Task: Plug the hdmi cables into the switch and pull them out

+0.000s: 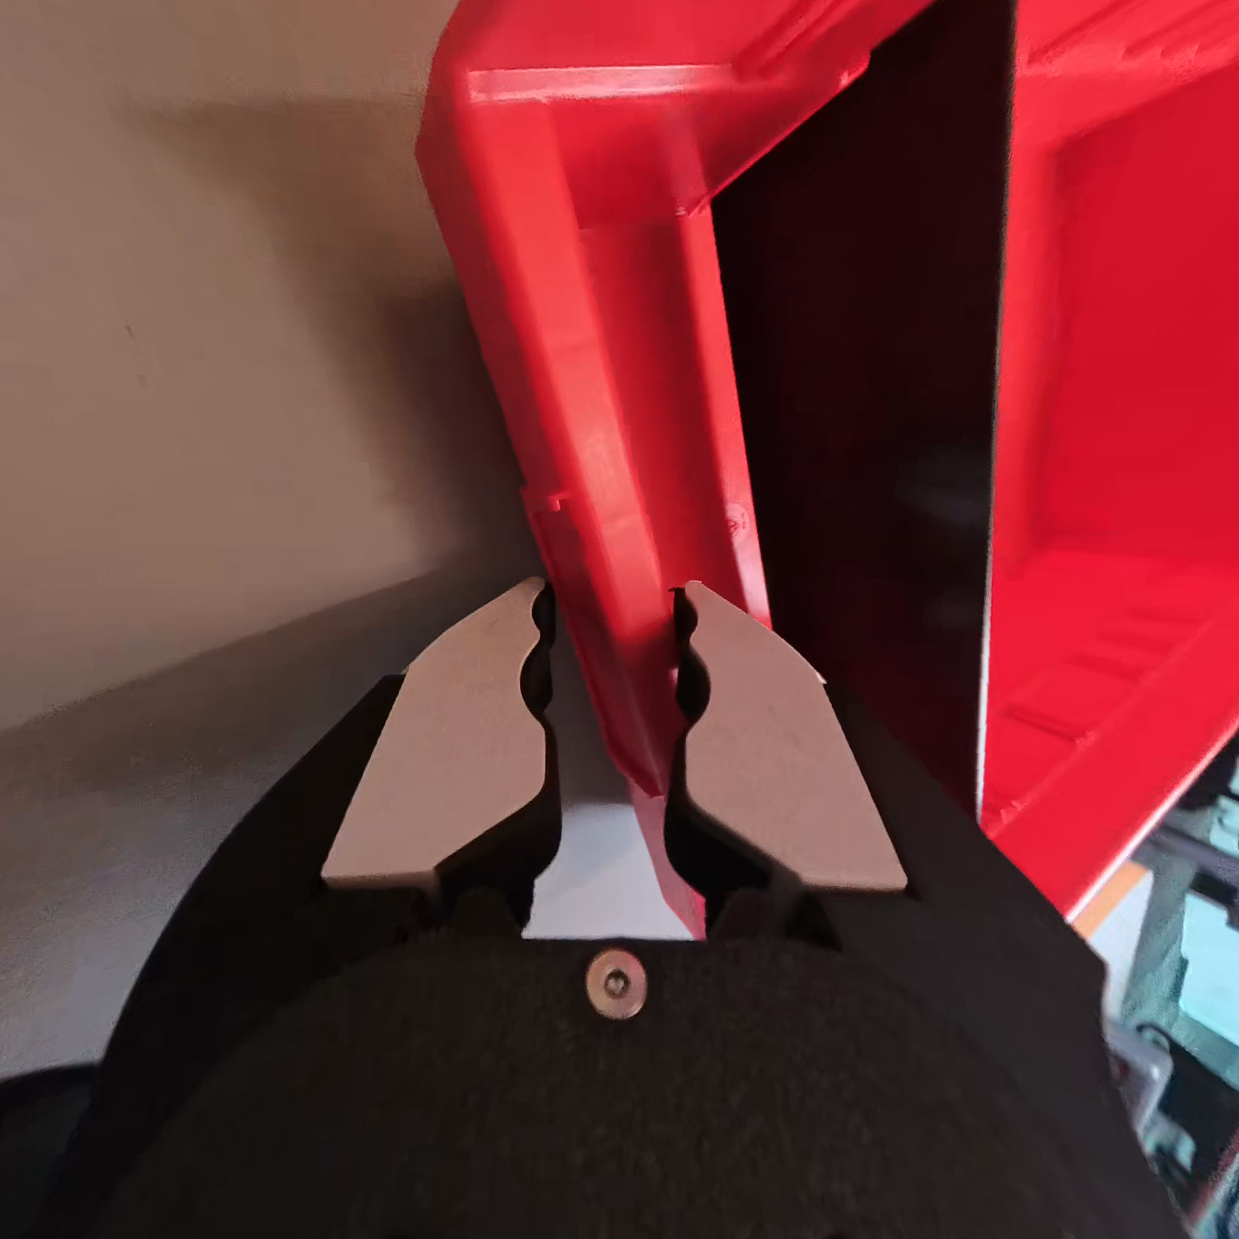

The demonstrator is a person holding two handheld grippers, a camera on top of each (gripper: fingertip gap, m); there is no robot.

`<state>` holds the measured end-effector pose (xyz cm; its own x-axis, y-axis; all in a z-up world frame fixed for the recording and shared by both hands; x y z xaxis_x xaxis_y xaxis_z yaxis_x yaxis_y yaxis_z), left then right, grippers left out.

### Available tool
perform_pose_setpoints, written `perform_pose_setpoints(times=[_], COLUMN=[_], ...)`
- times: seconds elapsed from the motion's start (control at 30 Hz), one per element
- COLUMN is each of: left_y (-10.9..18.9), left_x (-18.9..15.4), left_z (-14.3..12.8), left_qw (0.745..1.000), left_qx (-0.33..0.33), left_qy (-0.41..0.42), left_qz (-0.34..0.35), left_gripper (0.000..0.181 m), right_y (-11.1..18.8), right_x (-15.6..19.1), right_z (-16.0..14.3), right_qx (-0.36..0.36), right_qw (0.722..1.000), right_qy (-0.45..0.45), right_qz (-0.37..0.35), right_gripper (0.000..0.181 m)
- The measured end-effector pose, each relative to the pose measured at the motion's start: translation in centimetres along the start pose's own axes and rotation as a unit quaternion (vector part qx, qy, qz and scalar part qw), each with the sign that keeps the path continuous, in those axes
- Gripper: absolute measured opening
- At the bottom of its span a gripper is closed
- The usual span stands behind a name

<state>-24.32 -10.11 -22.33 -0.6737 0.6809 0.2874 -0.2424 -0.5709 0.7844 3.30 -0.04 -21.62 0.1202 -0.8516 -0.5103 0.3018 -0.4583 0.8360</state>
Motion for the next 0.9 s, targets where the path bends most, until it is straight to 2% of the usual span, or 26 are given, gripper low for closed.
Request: perform_pose_setpoints(times=[0.23, 0.47, 0.57, 0.63, 0.73, 0.83, 0.9], left_y=[-0.5, -2.1, -3.0, -3.6, -4.0, -2.6, -0.7], left_x=[1.0, 4.0, 5.7, 7.2, 9.2, 9.7, 10.3], left_z=[0.2, 0.9, 1.3, 1.5, 1.5, 2.2, 2.8], left_qw=[1.000, 1.000, 0.999, 0.998, 0.993, 0.988, 0.979], left_qx=[0.000, 0.007, 0.005, 0.002, -0.008, -0.067, -0.120], left_qy=[0.004, 0.023, 0.024, 0.030, 0.060, 0.109, 0.136], left_qz=[0.003, 0.016, 0.037, 0.060, 0.097, 0.087, 0.096], left_gripper=[0.031, 0.031, 0.034, 0.036, 0.040, 0.039, 0.037], right_y=[0.0, -1.8, -2.0, -0.9, 1.6, 3.3, 3.1], right_x=[-1.4, -5.6, -7.5, -8.4, -9.5, -10.1, -10.0], right_z=[-4.5, -8.0, -9.1, -7.6, -3.8, -1.1, -0.3], right_qx=[0.046, 0.073, 0.088, 0.024, -0.127, -0.258, -0.319], right_qw=[0.996, 0.991, 0.985, 0.982, 0.961, 0.924, 0.897], right_qy=[-0.053, -0.094, -0.119, -0.146, -0.193, -0.220, -0.248], right_qz=[-0.050, -0.063, -0.092, -0.121, -0.150, -0.176, -0.177], right_gripper=[0.032, 0.033, 0.036, 0.037, 0.037, 0.035, 0.034])
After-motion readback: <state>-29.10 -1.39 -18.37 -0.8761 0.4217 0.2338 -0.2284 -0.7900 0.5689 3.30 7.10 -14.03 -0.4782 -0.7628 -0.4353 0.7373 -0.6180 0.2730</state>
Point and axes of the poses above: each gripper's, where its closed fingertips meet, y back along the fingers, z out of its top, x = y × z across the jaws, the point moved 5 cm from there along y, back along the fingers, and after that the axes turned 9 degrees about y, right-handed, at the moved point
